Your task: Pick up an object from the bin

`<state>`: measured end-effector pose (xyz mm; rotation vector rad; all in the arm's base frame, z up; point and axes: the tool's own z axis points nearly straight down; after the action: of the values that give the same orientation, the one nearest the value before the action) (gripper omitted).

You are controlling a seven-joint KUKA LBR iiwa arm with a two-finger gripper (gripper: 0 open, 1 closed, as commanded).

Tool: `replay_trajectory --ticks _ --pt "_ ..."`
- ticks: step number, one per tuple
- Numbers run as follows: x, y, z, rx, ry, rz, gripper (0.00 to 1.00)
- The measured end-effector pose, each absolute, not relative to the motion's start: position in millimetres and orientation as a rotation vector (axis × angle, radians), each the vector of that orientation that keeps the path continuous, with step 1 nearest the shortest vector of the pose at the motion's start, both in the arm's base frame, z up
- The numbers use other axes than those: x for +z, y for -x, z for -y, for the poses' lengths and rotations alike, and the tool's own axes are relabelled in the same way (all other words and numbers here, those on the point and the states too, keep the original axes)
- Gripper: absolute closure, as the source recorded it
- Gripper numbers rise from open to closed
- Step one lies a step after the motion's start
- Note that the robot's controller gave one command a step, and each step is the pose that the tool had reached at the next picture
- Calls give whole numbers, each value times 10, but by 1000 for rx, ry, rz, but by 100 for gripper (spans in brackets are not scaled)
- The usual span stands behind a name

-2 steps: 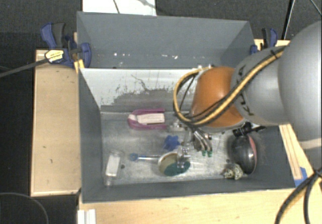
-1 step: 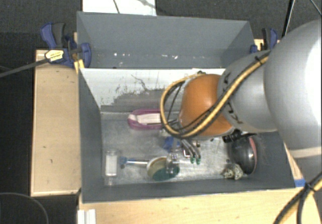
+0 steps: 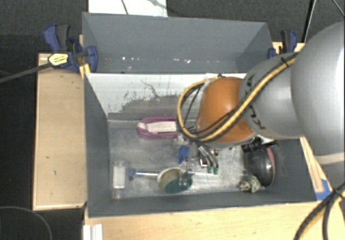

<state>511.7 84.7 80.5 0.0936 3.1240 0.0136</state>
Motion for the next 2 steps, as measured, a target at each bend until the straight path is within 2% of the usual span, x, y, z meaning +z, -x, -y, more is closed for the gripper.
replay_trajectory --ticks 1,2 --pt "791 -5039 -858 7 -86 -3160 100" --pt "801 -5122 -845 11 -91 -3120 0"
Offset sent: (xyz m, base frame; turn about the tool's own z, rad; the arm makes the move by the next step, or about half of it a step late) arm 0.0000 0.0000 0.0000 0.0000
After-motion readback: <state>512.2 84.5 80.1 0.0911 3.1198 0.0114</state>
